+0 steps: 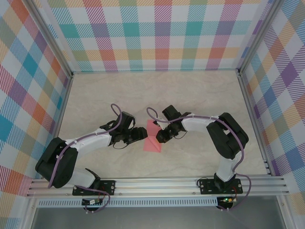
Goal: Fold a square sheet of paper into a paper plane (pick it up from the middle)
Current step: Fold the triangle a second time at the center of the table.
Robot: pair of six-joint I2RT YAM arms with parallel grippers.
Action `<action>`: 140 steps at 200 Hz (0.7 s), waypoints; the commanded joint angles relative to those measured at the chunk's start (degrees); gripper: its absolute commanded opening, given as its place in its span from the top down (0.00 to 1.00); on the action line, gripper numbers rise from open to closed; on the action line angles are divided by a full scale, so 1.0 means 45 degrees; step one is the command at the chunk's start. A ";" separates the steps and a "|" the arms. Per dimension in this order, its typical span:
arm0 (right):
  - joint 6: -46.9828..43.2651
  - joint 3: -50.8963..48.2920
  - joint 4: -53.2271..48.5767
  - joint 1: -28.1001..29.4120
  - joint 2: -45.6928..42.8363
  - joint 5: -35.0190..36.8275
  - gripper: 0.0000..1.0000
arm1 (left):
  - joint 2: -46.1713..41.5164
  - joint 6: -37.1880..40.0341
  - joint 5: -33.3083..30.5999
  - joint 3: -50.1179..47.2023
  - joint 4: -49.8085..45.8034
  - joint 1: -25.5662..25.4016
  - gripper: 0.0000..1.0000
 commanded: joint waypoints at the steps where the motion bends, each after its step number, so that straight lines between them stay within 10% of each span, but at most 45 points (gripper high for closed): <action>1: -0.0263 0.0393 -0.0287 -0.0074 0.0288 0.0055 0.91 | 0.0091 0.0054 0.0165 0.0296 0.0273 0.0105 0.37; 140: 0.0133 -0.0174 -0.0187 -0.0076 -0.0475 0.0239 0.92 | 0.0185 0.0030 0.0273 0.0375 0.0254 0.0090 0.42</action>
